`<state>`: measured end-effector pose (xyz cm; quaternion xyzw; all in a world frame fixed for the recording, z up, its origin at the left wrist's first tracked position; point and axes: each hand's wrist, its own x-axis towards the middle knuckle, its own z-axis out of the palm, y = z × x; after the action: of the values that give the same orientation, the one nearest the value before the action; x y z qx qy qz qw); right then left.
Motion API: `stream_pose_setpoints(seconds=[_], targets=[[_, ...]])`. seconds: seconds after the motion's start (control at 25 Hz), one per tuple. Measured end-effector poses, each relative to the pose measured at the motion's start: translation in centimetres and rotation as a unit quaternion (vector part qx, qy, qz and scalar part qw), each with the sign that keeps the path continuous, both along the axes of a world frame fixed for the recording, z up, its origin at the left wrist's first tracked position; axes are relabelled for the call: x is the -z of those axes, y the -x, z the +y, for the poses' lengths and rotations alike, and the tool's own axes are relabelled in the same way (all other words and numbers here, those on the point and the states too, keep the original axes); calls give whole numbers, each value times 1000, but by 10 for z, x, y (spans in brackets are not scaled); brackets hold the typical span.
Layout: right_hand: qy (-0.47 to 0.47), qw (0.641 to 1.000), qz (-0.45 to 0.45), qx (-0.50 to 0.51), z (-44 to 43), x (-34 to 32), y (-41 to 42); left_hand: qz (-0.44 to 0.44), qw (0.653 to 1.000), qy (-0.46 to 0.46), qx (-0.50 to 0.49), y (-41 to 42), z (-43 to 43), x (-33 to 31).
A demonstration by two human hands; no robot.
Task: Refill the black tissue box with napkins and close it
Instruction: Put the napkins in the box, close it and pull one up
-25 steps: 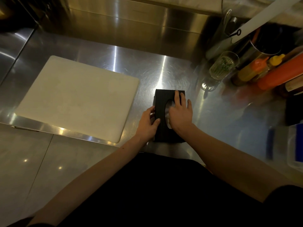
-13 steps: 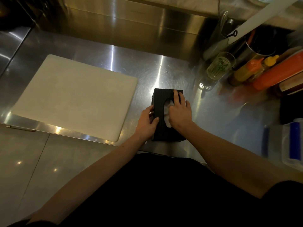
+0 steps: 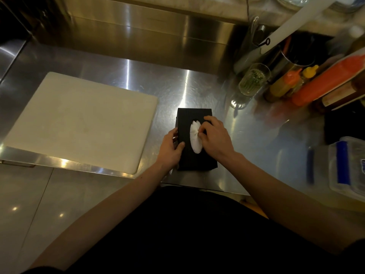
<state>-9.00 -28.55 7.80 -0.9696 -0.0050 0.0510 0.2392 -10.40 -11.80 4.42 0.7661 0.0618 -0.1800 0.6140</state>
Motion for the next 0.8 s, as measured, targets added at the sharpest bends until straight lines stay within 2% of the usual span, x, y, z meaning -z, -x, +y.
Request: stream_pose_setpoints(seconds=[0.8], targets=[[6, 998, -56, 15, -3, -15, 17, 12, 1000, -17, 13, -2, 1, -3]])
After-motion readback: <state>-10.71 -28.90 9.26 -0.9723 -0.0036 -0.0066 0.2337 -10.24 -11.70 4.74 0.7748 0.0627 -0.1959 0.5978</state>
